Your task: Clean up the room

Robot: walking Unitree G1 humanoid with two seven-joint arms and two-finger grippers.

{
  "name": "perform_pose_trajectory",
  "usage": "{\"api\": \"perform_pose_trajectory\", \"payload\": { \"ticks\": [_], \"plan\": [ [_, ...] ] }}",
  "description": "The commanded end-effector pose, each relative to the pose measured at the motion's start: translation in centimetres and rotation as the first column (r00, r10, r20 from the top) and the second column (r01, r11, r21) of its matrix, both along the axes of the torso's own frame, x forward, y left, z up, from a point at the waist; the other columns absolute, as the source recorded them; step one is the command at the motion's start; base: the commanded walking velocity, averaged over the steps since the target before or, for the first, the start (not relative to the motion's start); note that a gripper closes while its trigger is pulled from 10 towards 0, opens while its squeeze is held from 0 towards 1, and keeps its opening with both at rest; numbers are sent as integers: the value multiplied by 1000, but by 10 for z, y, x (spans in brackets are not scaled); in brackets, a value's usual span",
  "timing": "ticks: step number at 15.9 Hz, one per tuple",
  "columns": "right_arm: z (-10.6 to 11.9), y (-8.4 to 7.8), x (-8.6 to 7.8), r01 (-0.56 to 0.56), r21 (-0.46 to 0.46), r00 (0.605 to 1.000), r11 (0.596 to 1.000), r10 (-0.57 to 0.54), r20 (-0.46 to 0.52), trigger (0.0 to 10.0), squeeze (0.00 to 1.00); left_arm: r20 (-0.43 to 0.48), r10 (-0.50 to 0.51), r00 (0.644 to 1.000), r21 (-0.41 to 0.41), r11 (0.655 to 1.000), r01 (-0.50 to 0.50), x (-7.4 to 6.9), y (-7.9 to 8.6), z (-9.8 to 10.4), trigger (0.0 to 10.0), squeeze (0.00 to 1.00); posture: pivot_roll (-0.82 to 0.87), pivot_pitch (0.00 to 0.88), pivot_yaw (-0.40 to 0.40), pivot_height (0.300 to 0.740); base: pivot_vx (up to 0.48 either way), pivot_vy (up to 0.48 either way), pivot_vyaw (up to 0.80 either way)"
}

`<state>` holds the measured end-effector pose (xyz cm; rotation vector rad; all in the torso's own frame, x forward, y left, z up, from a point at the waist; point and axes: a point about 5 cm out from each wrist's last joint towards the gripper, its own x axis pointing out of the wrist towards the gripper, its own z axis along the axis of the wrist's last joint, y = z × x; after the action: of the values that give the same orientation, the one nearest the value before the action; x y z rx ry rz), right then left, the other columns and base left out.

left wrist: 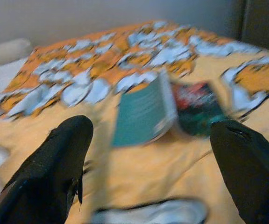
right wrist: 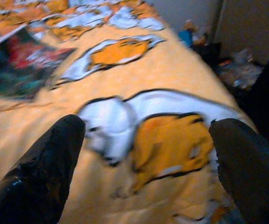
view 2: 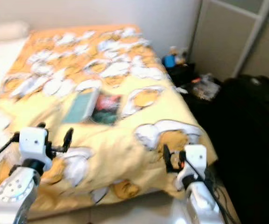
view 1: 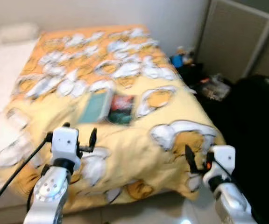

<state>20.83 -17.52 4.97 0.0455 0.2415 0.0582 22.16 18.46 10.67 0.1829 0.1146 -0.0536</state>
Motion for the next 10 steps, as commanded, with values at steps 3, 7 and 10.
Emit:
{"api": "perform_pose_trajectory", "payload": {
  "ticks": [3,7,10],
  "plan": [
    [7,3,1,-16,10,1000,1000,16,20,10000,0,-8,-7,1000,-10,1000,7,2,-2,0,10000,0,-21,0,43,740,0,289,0],
    [6,4,2,-12,-12,1000,1000,12,8,10000,0,-6,-11,1000,-20,1000,11,5,-2,0,10000,0,-28,0,48,740,0,284,0],
    [5,2,4,15,-17,1000,1000,-15,6,10000,0,-3,-21,1000,-18,1000,21,7,-4,1,10000,0,-22,0,50,740,0,293,0]
  ]
}}
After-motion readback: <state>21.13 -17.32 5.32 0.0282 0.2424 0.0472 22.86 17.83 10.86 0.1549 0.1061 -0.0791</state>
